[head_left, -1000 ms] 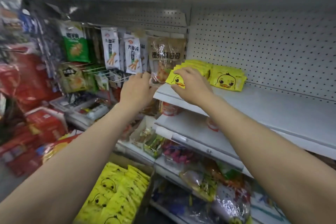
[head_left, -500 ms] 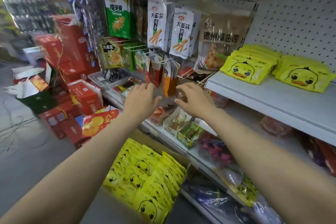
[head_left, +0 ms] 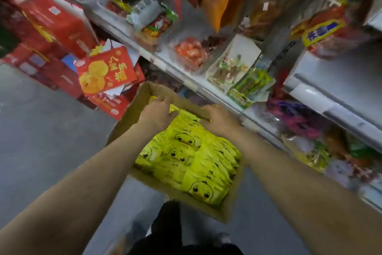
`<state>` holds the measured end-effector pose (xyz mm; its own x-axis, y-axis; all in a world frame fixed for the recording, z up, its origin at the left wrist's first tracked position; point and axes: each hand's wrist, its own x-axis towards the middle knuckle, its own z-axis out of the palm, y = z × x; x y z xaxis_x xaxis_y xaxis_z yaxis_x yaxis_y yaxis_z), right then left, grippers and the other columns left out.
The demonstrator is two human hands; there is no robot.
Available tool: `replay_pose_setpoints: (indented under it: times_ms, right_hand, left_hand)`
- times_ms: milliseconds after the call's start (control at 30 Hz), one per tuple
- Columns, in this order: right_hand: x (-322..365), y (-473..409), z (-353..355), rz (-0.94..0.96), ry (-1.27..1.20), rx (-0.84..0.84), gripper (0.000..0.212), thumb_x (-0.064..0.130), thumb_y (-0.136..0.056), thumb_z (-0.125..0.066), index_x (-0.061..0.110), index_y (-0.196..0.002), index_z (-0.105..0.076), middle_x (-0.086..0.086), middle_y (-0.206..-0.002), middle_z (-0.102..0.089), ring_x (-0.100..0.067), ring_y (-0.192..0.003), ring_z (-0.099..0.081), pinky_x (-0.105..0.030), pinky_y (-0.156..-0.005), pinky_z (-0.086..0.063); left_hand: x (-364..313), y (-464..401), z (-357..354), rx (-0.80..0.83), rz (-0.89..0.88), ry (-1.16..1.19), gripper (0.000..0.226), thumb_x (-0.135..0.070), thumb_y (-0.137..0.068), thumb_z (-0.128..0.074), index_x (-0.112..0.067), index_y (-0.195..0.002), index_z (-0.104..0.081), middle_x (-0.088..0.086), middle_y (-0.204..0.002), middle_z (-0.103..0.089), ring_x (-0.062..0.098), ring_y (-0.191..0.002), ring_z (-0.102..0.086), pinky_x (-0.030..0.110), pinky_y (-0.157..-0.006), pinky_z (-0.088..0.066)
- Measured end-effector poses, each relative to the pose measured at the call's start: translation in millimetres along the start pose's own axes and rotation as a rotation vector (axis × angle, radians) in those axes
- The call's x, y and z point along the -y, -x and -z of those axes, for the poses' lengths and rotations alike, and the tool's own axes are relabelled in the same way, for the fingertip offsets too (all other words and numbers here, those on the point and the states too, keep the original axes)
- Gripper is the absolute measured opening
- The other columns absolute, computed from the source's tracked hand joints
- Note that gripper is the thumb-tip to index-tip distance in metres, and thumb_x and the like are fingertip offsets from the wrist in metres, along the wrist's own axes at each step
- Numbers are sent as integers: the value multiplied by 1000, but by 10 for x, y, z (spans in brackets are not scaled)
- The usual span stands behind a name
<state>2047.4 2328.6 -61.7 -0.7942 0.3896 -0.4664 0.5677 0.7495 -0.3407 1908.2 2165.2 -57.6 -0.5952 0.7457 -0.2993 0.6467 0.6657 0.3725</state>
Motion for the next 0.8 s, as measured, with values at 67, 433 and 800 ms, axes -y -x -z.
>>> replay_pose_setpoints:
  times_ms: [67,433,800]
  right_hand:
    - [-90,-140,-324,-47,-23,61,50,43,-87,-66,24,-132,-57,-8,-135,-57,-29,-125,-52,-39,-99,-45]
    - [-299,-538,-1208,-138,-2,64,45,44,-80,-74,32,-120,-57,3,-123,-61,-22,-117,-55,-32,-80,-43]
    - [-132,-567,-1334,-124,14,-35,30,41,-88,-67,21,-109,-73,-8,-109,-65,-30,-115,-48,-36,-88,-42]
  left_hand:
    - [177,-94,-307,120,18,44,45,-39,-91,-60,-12,-127,-53,19,-119,-58,39,-113,-52,43,-93,-45]
    - [580,-106,-1542,470,-24,190,60,-33,-76,-79,-22,-130,-56,9,-126,-60,31,-116,-54,33,-86,-43]
    - [567,45,-1658,418,45,57,38,-28,-82,-73,-24,-119,-67,9,-114,-63,30,-108,-57,37,-85,-48]
